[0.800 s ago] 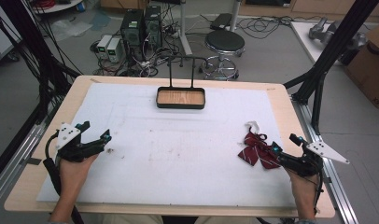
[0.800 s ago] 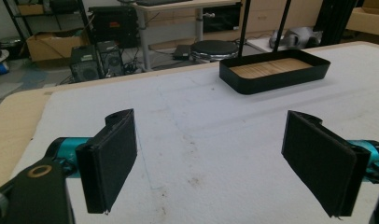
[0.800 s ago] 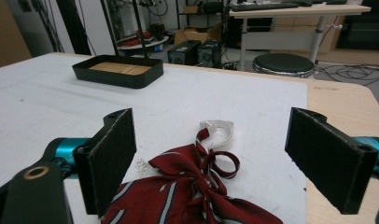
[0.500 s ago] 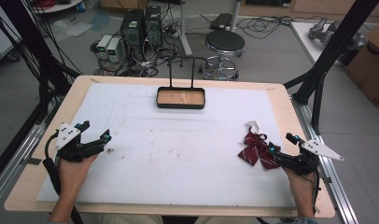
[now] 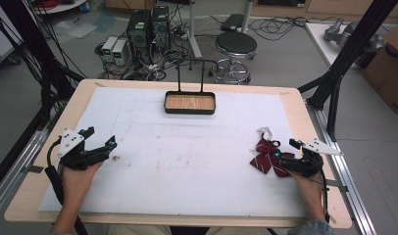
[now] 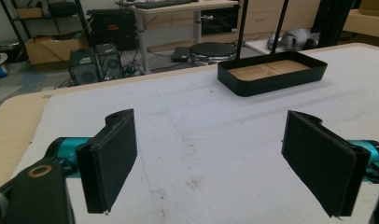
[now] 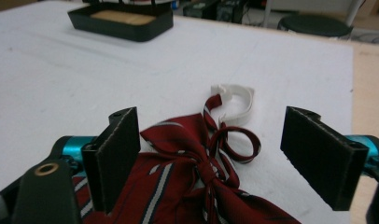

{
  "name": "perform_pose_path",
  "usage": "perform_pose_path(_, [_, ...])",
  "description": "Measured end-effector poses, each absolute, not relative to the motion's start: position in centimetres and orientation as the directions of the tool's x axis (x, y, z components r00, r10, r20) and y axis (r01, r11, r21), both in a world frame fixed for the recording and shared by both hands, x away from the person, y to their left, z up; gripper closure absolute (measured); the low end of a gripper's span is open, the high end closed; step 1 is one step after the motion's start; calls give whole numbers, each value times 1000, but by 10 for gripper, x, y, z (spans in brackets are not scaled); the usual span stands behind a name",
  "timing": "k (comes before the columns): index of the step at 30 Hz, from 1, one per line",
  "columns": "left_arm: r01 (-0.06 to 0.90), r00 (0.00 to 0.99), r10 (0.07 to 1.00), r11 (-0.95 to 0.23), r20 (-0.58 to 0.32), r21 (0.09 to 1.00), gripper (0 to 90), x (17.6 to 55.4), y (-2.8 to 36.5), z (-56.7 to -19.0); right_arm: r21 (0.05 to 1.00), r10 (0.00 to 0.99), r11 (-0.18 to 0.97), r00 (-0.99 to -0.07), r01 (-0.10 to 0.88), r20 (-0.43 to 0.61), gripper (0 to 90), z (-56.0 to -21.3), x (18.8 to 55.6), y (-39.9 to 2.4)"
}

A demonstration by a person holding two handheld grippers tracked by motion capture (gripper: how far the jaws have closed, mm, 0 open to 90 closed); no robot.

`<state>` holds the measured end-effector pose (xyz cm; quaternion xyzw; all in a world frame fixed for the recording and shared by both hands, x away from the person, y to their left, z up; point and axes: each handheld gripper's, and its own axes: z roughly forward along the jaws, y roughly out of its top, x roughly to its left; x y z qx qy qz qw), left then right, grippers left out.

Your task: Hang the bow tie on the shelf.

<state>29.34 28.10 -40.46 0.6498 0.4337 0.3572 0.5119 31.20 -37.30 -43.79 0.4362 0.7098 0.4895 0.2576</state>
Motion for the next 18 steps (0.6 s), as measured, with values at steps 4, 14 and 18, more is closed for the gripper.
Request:
perform_pose_path(4, [193, 376, 927, -98, 19, 976, 185, 293, 279, -405, 903, 870, 156, -489, 401, 67, 237, -442, 318, -373])
perform_pose_path(14, [193, 388, 921, -106, 23, 976, 185, 294, 275, -405, 840, 874, 228, -484, 492, 46, 378, -448, 333, -370])
perform_pose_path(18, [193, 388, 921, -103, 20, 976, 185, 293, 275, -406, 831, 872, 250, -489, 496, 29, 406, -449, 335, -368])
